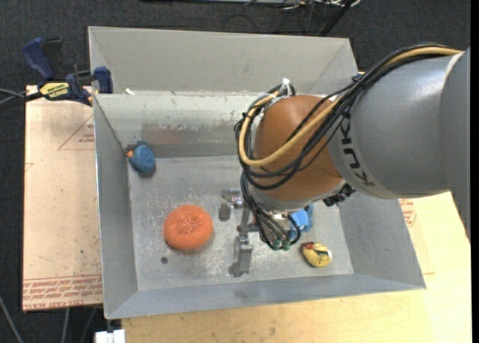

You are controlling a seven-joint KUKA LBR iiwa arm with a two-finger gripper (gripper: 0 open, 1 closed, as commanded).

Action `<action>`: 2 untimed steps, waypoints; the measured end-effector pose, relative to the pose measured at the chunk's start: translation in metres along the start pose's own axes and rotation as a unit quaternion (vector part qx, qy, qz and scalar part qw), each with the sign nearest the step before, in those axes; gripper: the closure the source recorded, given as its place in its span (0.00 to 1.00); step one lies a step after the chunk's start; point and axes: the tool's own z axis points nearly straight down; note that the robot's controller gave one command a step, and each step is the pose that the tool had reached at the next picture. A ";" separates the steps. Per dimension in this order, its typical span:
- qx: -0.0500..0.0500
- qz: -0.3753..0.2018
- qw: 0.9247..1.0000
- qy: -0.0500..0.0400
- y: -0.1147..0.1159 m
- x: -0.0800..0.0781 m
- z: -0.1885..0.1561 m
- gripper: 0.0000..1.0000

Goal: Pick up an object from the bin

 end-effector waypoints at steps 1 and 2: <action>-0.001 0.002 1.000 -0.004 -0.001 -0.002 -0.004 0.00; -0.001 -0.012 1.000 -0.008 0.027 -0.017 0.028 0.00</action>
Offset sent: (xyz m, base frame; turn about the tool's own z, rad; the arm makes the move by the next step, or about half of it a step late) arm 0.0296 0.0737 -0.0906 -0.0726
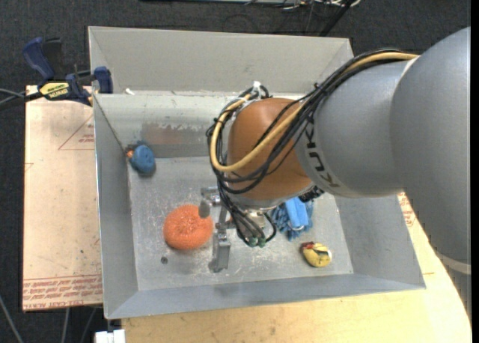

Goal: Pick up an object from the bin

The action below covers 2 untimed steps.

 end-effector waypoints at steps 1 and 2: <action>-0.001 -0.008 1.000 0.003 0.030 -0.017 0.047 0.00; -0.003 0.037 0.999 -0.006 0.045 -0.023 0.061 1.00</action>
Offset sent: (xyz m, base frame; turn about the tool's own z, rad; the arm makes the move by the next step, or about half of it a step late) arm 0.0180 0.0448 -0.0649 0.0718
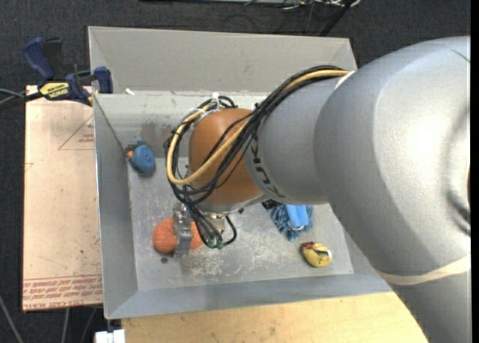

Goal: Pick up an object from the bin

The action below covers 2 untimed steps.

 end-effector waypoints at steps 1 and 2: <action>0.000 0.000 1.000 0.000 0.000 0.000 0.000 1.00; 0.002 0.013 1.000 0.006 0.001 0.002 -0.042 1.00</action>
Offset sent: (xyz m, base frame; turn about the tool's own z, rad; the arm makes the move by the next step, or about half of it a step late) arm 0.0027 0.0055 0.1127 0.0682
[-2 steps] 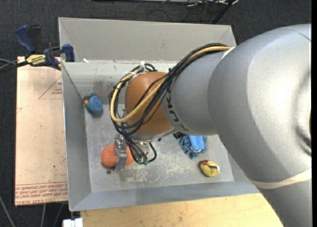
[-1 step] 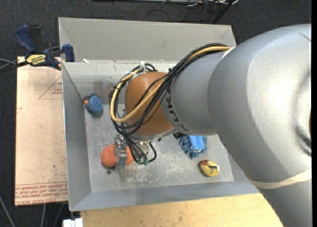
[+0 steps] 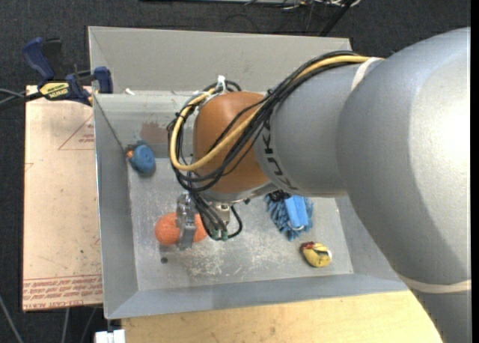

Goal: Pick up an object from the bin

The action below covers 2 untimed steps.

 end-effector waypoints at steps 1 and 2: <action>-0.003 0.018 1.000 -0.005 0.005 -0.024 -0.054 1.00; 0.000 0.025 1.000 0.000 0.000 -0.005 -0.110 1.00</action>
Offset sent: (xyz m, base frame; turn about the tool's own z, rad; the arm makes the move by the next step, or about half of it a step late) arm -0.0095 -0.0014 0.1361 0.0580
